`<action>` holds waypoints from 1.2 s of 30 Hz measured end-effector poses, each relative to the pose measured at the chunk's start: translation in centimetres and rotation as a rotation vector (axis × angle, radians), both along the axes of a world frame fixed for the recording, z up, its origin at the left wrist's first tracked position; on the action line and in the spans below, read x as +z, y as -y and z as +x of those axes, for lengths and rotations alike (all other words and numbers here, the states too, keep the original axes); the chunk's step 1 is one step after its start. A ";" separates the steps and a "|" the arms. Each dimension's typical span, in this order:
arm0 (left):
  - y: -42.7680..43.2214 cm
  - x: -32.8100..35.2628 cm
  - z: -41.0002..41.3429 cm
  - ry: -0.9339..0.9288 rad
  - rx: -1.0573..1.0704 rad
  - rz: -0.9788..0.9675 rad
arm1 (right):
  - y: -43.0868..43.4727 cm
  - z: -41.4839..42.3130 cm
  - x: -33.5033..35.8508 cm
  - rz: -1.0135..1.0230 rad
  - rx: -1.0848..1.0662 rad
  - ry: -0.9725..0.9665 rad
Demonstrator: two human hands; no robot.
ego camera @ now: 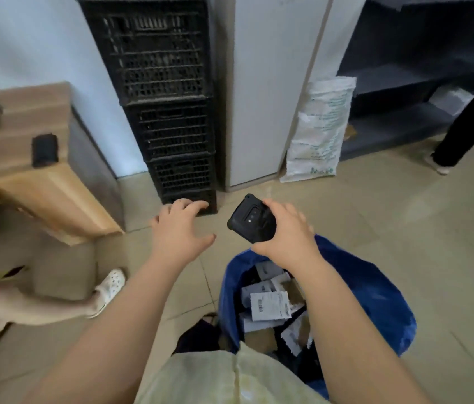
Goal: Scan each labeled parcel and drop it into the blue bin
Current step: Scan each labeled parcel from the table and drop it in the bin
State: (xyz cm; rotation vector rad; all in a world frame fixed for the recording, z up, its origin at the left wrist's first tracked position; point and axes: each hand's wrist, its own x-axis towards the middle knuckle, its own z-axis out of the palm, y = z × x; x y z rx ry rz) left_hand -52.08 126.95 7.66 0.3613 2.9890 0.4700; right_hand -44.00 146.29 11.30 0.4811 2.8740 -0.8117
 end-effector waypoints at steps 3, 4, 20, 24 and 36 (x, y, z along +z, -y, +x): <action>5.5 0.1 3.3 0.043 0.205 -0.014 | 3.8 0.0 -0.3 -0.029 0.171 -0.002; 7.3 0.4 4.3 0.052 0.265 -0.007 | 5.3 -0.1 -0.3 -0.035 0.220 0.002; 32.6 3.9 28.5 -0.011 1.131 0.007 | 34.3 8.6 2.8 -0.049 1.051 -0.066; 39.0 5.2 35.6 -0.100 1.279 0.071 | 42.0 13.3 3.9 -0.109 1.164 -0.073; 58.7 6.0 56.3 -0.119 1.564 -0.016 | 66.1 29.8 3.2 -0.116 1.432 -0.168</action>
